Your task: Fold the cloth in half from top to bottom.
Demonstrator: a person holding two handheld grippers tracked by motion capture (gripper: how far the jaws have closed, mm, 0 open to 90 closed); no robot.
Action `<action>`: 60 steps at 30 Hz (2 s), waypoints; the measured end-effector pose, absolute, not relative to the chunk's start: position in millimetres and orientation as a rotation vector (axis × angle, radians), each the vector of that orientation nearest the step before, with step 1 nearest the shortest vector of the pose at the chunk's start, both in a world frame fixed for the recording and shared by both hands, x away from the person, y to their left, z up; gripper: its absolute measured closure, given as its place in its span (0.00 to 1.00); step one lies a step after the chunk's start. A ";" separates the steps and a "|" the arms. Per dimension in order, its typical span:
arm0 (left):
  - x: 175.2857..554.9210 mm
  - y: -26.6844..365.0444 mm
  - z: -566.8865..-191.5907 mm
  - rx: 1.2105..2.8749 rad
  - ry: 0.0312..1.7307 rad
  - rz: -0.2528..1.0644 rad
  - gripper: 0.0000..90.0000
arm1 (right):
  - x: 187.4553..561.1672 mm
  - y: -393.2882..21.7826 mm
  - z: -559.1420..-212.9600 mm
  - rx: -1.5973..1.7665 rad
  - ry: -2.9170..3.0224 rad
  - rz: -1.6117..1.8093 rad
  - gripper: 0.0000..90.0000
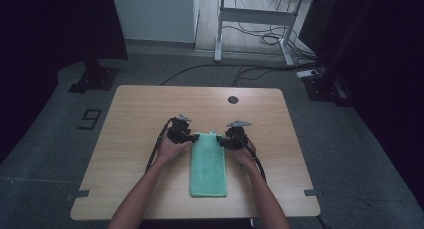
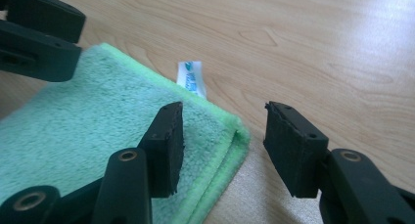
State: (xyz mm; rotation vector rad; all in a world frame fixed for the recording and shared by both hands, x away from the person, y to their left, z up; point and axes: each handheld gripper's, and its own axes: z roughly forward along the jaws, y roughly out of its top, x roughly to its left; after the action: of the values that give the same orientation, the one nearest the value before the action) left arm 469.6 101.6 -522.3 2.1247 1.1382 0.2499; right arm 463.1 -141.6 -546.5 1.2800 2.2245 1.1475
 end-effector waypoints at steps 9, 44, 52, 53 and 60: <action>471.5 104.3 -530.2 2.136 1.166 0.245 0.60 | 466.2 -139.6 -551.0 1.259 2.235 1.112 0.56; 455.3 101.4 -511.6 2.113 0.991 0.274 0.97 | 452.0 -148.0 -527.0 1.125 2.267 1.251 0.94; 441.0 104.2 -499.6 2.092 0.919 0.321 0.97 | 437.7 -151.0 -509.6 1.068 2.230 1.307 0.94; 439.2 105.0 -499.4 2.087 0.915 0.318 0.97 | 436.0 -151.2 -508.1 1.068 2.228 1.316 0.94; 427.8 109.2 -494.8 2.077 0.883 0.332 0.96 | 421.9 -151.7 -504.8 1.022 2.226 1.343 0.94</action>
State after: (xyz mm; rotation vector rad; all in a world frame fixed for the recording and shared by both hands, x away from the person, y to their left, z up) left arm 427.8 109.2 -494.8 2.0773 0.8829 0.3323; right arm 421.9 -151.7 -504.8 1.0216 2.2261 1.3432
